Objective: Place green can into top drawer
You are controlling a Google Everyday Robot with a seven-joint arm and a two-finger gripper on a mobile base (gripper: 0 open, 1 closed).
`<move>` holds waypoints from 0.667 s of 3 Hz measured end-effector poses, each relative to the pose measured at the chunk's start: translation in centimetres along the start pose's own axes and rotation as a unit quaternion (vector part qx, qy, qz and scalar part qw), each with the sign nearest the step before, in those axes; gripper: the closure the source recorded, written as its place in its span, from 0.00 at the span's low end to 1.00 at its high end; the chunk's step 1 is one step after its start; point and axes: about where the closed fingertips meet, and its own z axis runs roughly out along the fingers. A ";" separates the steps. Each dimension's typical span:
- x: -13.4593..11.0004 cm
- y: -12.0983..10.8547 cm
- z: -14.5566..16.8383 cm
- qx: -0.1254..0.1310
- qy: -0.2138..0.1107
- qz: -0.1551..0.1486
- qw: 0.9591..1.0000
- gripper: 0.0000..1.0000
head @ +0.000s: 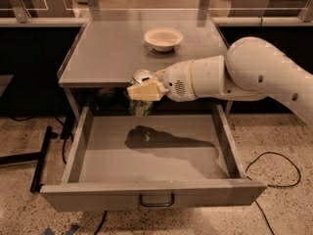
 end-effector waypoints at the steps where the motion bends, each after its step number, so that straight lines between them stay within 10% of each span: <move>1: 4.2 -0.6 0.1 -0.002 0.029 0.002 1.000 1.00; 2: 8.3 -2.5 3.2 0.017 0.054 0.018 0.998 1.00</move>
Offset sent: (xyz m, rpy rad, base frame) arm 0.0467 -0.0068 -0.1491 -0.1296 0.0706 -0.1620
